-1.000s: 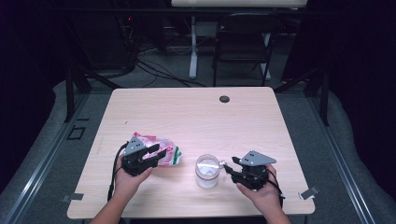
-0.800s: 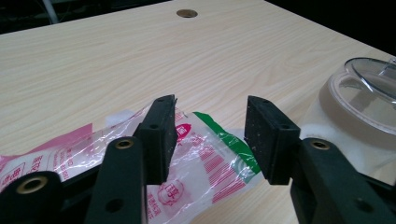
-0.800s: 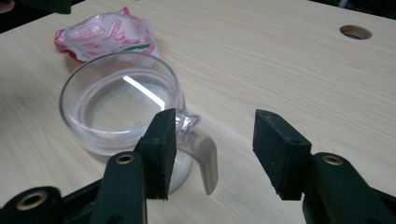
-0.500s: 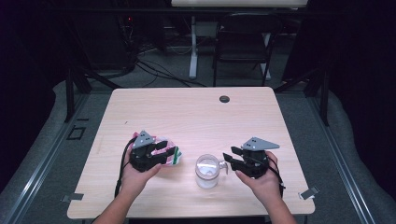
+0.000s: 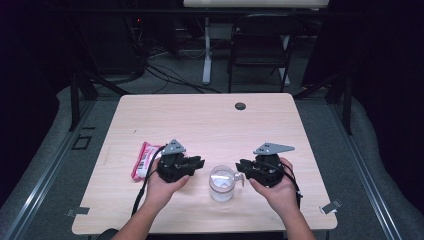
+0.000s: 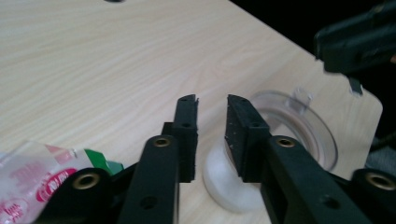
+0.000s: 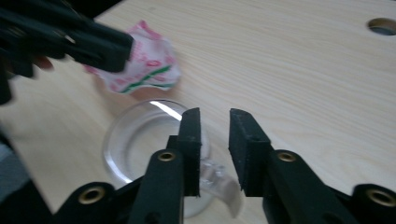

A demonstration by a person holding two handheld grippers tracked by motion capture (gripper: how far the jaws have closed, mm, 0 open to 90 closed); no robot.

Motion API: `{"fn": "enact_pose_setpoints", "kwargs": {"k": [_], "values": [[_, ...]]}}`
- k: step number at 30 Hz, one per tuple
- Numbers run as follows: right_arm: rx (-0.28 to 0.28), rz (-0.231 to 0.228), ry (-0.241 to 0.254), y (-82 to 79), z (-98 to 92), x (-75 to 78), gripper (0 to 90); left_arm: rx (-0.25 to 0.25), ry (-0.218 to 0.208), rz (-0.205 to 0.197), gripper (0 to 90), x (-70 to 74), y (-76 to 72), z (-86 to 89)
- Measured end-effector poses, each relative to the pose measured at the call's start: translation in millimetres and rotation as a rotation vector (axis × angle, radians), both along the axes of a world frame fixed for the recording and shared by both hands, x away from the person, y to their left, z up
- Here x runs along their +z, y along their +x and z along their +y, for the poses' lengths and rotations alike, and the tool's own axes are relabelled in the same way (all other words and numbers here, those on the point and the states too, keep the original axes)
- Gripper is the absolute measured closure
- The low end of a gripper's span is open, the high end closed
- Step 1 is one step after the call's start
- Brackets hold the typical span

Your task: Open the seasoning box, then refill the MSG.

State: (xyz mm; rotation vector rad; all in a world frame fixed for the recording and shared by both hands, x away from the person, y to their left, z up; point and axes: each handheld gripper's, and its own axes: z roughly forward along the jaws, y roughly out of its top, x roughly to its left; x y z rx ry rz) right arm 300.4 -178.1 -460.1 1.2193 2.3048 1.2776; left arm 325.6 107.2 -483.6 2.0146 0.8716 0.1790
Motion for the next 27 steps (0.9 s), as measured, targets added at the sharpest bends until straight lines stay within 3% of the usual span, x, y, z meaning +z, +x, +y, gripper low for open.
{"fn": "enact_pose_setpoints", "kwargs": {"k": [2,4,8,17,27], "values": [[0.002,-0.011,-0.021,-5.1,1.6,1.3,81.0,-0.023,0.033,-0.008,79.2,-1.2,-3.7,0.2],[-0.007,-0.023,-0.055,-7.9,3.5,0.1,82.0,-0.029,0.036,-0.016,81.8,-2.3,-7.5,-0.8],[-0.029,-0.005,-0.054,-6.6,3.3,-7.3,83.3,-0.078,0.073,-0.019,86.2,-5.5,-10.6,-3.7],[-0.048,0.017,-0.070,-3.2,5.2,-19.5,84.4,-0.127,0.057,0.016,90.0,-8.5,-12.0,-3.0],[-0.061,0.041,-0.083,-0.6,7.0,-23.0,81.9,-0.162,0.066,0.008,90.0,-10.9,-15.2,-2.1]]}}
